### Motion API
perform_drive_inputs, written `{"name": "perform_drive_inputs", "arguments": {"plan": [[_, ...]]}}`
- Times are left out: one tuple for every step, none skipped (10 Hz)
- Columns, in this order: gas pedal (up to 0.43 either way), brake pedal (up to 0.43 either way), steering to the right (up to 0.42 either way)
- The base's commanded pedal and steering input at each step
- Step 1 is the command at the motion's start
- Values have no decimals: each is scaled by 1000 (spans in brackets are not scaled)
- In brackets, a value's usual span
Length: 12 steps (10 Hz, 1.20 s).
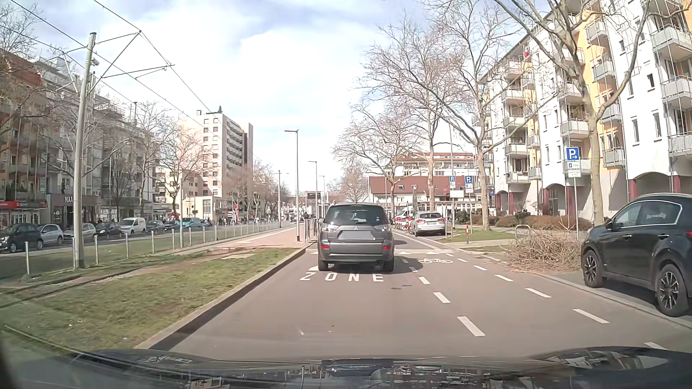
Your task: Follow the waypoints while adhering to traffic rules and regulations
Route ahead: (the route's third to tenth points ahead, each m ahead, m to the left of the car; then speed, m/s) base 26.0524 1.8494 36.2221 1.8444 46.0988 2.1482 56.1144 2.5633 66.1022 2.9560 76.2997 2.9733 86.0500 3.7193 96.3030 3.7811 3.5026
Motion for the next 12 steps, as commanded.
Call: {"name": "perform_drive_inputs", "arguments": {"plan": [[0, 0, -3], [0, 0, -3], [0, 0, -3], [0, 0, -3], [0, 0, -3], [0, 0, -3], [0, 0, -3], [0, 0, -3], [0, 0, -3], [0, 0, -3], [0, 0, -3], [8, 0, -3]]}}
